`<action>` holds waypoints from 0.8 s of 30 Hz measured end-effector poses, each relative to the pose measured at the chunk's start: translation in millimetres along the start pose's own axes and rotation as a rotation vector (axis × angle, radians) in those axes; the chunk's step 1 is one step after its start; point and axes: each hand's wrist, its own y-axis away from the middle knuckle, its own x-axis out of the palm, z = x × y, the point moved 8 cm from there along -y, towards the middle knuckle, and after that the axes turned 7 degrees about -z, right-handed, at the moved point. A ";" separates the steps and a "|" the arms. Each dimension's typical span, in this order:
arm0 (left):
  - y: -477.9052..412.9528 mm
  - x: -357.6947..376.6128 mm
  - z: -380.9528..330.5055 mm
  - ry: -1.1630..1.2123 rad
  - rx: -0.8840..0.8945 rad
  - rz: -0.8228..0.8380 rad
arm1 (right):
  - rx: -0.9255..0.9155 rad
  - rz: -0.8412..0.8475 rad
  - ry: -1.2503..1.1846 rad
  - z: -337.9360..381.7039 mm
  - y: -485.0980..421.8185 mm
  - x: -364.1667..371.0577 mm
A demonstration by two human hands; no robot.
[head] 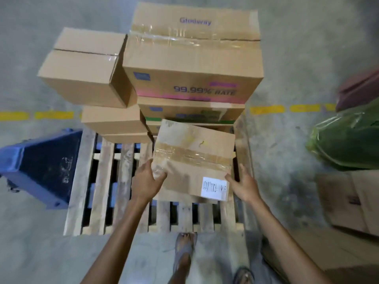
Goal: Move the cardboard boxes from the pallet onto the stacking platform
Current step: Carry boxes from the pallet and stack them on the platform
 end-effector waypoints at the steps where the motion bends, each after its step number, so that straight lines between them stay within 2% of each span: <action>1: -20.9 14.6 16.1 -0.005 -0.047 -0.012 | 0.051 -0.006 -0.034 -13.6 -17.8 18.8; 3: -58.9 42.8 41.4 -0.006 -0.140 -0.035 | 0.123 -0.012 -0.074 -45.2 -61.7 58.9; 7: -117.3 81.3 73.6 0.074 -0.260 0.006 | 0.171 -0.048 -0.230 -64.4 -104.3 103.4; 13: -131.2 106.0 65.6 0.192 -0.243 -0.026 | 0.218 -0.216 -0.451 -74.5 -117.7 117.7; 19: -61.7 59.5 27.2 0.272 -0.187 -0.151 | 0.206 -0.331 -0.520 -78.4 -51.7 47.3; 24: 40.7 0.6 -73.3 0.340 -0.034 -0.179 | 0.143 -0.505 -0.519 -84.0 60.5 -93.9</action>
